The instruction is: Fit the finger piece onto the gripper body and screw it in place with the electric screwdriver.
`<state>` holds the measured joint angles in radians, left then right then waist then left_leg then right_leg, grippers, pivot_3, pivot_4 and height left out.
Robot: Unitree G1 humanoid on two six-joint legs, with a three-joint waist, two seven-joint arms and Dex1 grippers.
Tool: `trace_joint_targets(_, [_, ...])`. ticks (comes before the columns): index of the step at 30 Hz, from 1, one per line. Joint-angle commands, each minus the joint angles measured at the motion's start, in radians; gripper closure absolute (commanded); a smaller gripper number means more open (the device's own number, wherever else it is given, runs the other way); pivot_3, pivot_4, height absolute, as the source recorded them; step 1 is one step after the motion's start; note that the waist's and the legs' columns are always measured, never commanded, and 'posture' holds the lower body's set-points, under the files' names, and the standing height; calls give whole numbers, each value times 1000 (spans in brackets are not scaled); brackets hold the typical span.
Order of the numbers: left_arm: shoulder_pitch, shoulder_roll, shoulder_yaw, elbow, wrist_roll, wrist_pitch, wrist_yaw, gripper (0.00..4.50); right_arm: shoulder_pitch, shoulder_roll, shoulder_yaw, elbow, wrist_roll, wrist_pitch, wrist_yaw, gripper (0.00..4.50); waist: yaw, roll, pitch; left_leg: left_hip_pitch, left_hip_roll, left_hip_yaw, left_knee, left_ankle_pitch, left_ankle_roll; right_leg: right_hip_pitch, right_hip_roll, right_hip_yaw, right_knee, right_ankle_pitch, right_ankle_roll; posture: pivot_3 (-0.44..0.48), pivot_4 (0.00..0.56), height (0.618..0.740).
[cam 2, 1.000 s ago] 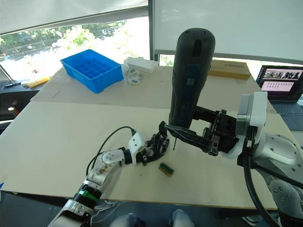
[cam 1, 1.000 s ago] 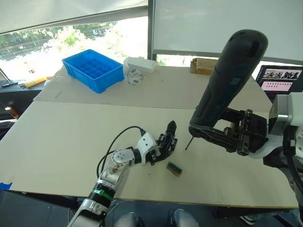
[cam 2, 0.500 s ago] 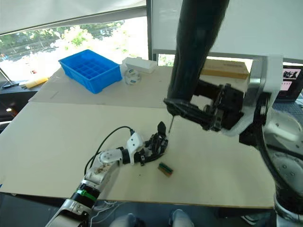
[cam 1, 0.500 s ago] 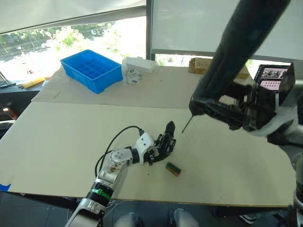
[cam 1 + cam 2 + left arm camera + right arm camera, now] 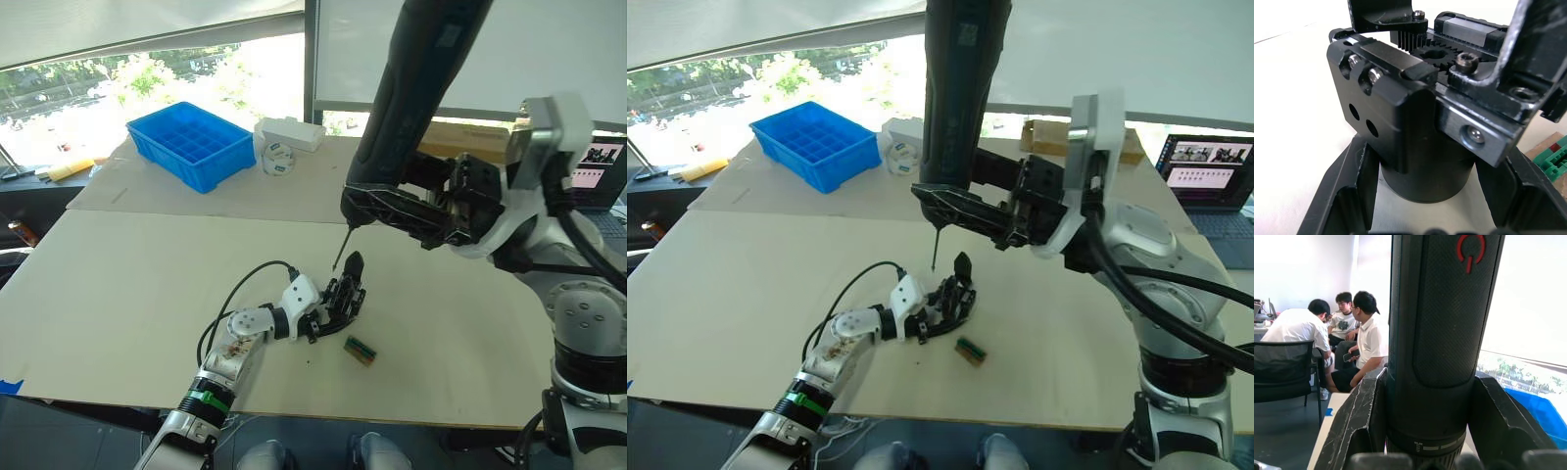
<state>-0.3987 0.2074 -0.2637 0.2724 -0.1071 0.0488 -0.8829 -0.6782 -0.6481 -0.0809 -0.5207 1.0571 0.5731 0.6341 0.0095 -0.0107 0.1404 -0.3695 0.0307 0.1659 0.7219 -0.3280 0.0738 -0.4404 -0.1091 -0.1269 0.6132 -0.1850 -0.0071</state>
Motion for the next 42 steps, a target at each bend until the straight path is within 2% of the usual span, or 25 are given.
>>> trace_joint_targets(1, [28,3,-22,22,3,29,-14,2188,-16,20,-7,-21,-23,-16,11,2597,0,0,0,0,0,0,0,0,0,0,0,0,0,0,0,0,150,740])
trace_joint_targets(14, [22,12,-27,30,1,26,-25,2188,33,59,41,-20,-118,-2,8,2597,-3,0,0,0,0,1,0,0,0,0,1,0,0,0,0,0,150,740])
trace_joint_targets(27, [26,8,-30,37,-1,26,-25,2188,80,84,81,-7,-222,-28,63,2597,-3,0,0,0,0,1,0,0,0,0,1,0,0,0,0,0,150,740])
trace_joint_targets(42, [25,7,-35,37,-2,32,-31,2188,89,115,91,-8,-268,-11,70,2597,-3,0,0,0,0,1,0,0,-1,0,1,0,0,0,0,0,150,740])
